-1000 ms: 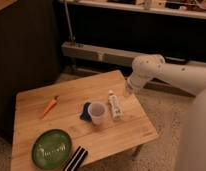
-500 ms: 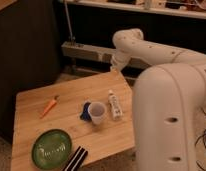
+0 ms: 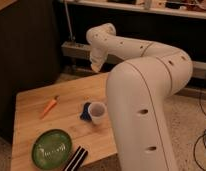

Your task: Move the arm in a circular motion

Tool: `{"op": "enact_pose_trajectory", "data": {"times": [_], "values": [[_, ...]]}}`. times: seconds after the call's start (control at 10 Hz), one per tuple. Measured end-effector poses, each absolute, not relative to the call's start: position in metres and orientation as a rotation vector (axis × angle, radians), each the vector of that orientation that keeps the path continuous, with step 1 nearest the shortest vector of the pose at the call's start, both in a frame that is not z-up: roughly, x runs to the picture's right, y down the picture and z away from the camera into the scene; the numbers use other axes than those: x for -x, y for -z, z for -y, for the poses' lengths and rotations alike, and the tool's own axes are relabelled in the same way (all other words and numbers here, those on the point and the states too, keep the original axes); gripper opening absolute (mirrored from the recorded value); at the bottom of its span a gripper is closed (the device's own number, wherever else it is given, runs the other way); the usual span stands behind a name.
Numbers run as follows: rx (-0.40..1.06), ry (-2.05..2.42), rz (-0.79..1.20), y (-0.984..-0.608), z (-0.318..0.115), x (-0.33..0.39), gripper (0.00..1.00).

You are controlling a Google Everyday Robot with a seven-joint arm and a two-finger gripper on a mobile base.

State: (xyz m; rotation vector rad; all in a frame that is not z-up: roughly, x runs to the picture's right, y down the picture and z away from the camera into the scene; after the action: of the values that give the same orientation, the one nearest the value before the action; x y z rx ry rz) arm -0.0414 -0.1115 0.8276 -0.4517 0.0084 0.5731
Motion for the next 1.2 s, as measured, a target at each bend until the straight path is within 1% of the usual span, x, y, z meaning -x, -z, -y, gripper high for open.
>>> {"op": "enact_pose_trajectory", "data": {"times": [0.4, 0.7, 0.8, 1.0, 1.2], "values": [[0.489, -0.417, 0.048, -0.785, 0.038, 0.088, 0.03], [0.534, -0.295, 0.118, -0.744, -0.021, 0.108, 0.03], [0.563, -0.249, 0.151, -0.726, -0.047, 0.111, 0.03], [0.616, -0.182, 0.198, -0.695, -0.095, 0.107, 0.03], [0.651, -0.172, 0.204, -0.674, -0.142, 0.078, 0.03]]}}
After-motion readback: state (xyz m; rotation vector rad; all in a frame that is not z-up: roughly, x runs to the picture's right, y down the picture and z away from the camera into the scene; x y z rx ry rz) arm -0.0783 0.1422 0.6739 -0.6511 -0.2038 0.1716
